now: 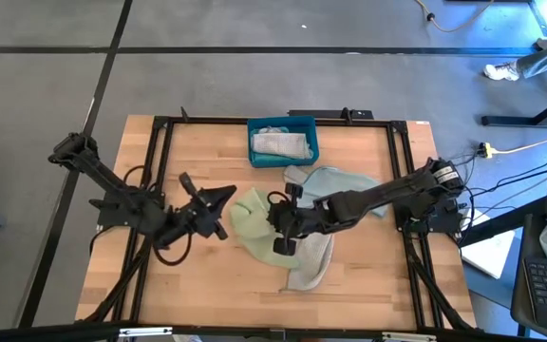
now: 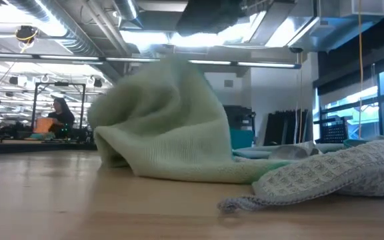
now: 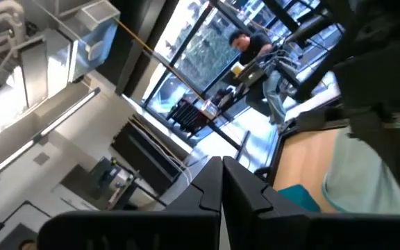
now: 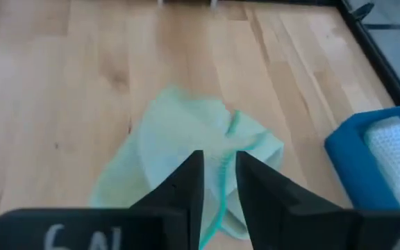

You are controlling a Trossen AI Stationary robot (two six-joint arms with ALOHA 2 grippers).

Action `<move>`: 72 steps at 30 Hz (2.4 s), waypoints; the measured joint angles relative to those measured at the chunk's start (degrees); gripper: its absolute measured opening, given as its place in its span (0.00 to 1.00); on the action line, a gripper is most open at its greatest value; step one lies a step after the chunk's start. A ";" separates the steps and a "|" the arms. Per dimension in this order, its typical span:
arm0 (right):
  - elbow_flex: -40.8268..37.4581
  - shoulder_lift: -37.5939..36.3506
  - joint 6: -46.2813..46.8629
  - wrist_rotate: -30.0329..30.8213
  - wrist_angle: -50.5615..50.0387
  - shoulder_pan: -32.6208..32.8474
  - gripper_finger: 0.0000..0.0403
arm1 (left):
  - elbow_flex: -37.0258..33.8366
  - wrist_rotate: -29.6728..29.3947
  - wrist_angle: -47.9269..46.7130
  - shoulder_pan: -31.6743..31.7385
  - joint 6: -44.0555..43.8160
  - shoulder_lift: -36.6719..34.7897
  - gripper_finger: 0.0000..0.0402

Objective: Fold microfiber towels
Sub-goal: Fold the green towel

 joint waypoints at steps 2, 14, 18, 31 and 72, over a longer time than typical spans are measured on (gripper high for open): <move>-0.36 -0.02 -1.26 -0.15 -0.07 -0.11 0.19 | 0.00 0.71 -1.38 -0.08 -0.61 -0.13 0.00; -0.36 0.10 5.37 -5.50 -8.83 -0.16 0.13 | -0.02 9.47 -13.52 2.93 -13.05 0.00 0.08; -0.75 0.58 17.65 -15.56 -17.18 0.49 0.22 | -0.02 13.47 -19.79 6.40 -18.73 0.03 0.11; -15.89 0.78 46.43 -28.74 -1.84 8.36 0.60 | -0.04 35.24 -37.50 19.19 -35.12 0.05 0.14; -29.50 5.48 51.05 -26.97 28.45 8.69 0.34 | -10.16 85.47 -30.61 47.61 -48.23 3.91 0.14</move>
